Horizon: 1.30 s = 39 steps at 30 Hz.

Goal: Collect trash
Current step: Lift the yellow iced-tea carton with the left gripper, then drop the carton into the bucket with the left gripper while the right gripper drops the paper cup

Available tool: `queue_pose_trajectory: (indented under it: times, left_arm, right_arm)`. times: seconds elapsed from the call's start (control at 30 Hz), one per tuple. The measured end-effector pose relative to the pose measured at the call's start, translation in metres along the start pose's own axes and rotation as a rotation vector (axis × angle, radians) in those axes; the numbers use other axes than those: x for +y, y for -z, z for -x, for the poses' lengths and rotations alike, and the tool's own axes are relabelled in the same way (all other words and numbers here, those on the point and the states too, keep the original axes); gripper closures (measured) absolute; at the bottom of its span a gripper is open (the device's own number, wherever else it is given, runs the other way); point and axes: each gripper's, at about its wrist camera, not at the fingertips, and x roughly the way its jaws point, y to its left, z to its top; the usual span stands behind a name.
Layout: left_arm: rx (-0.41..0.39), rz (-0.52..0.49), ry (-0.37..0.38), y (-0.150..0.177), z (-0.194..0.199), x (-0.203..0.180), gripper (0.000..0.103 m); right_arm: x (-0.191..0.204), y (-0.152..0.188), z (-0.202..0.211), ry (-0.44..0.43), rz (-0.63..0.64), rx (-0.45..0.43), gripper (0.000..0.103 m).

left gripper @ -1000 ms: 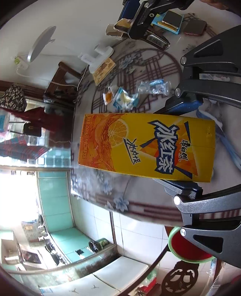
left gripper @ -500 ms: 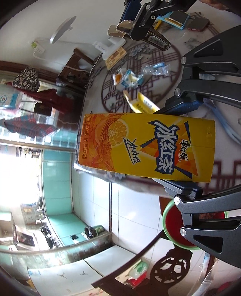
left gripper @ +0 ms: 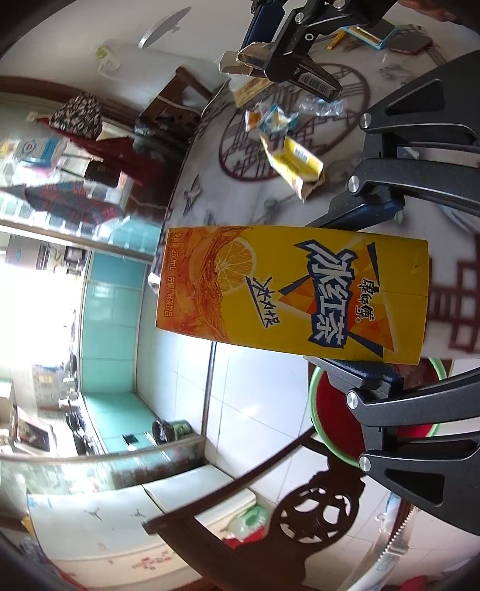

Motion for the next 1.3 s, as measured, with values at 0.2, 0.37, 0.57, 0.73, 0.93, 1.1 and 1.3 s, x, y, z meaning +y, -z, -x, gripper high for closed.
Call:
queue_pose_trajectory:
  times: [0.2, 0.37, 0.57, 0.73, 0.93, 1.1, 1.3]
  left_arm:
    - [0.001, 0.050, -0.035, 0.006, 0.003, 0.038, 0.046]
    - [0.001, 0.086, -0.063, 0.011, 0.006, 0.067, 0.046]
    - [0.003, 0.112, -0.091, 0.016, 0.009, 0.093, 0.046]
    - [0.017, 0.142, -0.110, 0.022, 0.005, 0.114, 0.046]
    - [0.066, 0.182, -0.139, 0.038, -0.010, 0.139, 0.046]
    - [0.129, 0.206, -0.159, 0.058, -0.030, 0.154, 0.046]
    - [0.203, 0.226, -0.174, 0.077, -0.053, 0.165, 0.046]
  right_arm:
    - [0.030, -0.011, -0.008, -0.040, 0.044, -0.001, 0.062]
    - [0.053, -0.019, -0.015, -0.073, 0.075, 0.000, 0.062]
    - [0.072, -0.022, -0.026, -0.141, 0.072, 0.018, 0.062]
    - [0.081, -0.021, -0.042, -0.262, 0.018, 0.049, 0.062]
    - [0.088, -0.013, -0.070, -0.371, -0.058, 0.116, 0.061]
    - [0.096, -0.006, -0.100, -0.465, -0.142, 0.191, 0.061]
    - [0.113, -0.005, -0.126, -0.524, -0.174, 0.245, 0.059]
